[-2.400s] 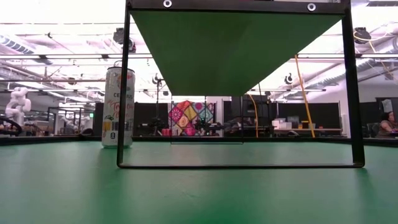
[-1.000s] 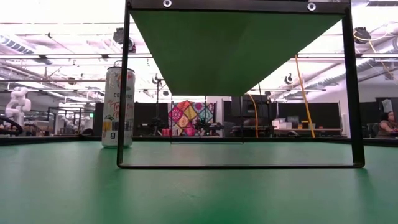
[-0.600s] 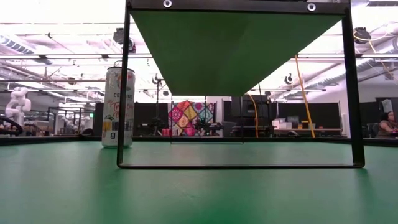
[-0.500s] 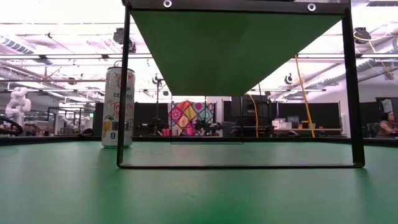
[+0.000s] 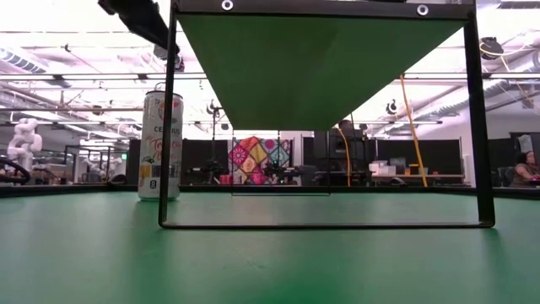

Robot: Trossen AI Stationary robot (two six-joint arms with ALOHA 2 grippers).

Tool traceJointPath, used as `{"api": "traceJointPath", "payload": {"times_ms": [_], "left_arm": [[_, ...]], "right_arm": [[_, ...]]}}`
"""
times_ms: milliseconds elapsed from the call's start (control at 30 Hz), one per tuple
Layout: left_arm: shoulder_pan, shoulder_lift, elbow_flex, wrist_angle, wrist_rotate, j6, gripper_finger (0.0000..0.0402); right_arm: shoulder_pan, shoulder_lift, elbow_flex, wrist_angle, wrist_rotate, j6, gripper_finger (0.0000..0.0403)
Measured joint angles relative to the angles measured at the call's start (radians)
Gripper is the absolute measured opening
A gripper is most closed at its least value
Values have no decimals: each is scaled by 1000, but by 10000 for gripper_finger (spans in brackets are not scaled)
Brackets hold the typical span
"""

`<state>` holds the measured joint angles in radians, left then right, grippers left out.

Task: Place canned beverage on shelf
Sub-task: Put the white-yellow soda can on the shelf

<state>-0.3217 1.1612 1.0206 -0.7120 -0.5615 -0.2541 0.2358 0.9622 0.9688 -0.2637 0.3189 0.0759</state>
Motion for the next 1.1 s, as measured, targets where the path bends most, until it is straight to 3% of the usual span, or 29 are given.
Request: {"api": "traceJointPath", "payload": {"times_ms": [200, 400, 567, 700, 933, 1100], "left_arm": [[96, -13, 0, -34, 166, 88, 344], [248, -13, -33, -71, 267, 188, 331], [381, -13, -98, -17, 416, 265, 331], [460, -13, -145, 24, 471, 290, 331], [503, -12, -197, 86, 576, 314, 328], [503, -13, -216, 111, 588, 315, 291]], "right_arm": [[92, 6, 0, -91, 104, 18, 350], [182, 13, -24, -92, 171, 54, 350], [242, 13, -42, -93, 235, 93, 350], [272, 13, -44, -93, 238, 108, 350], [298, 13, -45, -93, 295, 118, 350], [298, 14, -45, -92, 313, 121, 350]]}}
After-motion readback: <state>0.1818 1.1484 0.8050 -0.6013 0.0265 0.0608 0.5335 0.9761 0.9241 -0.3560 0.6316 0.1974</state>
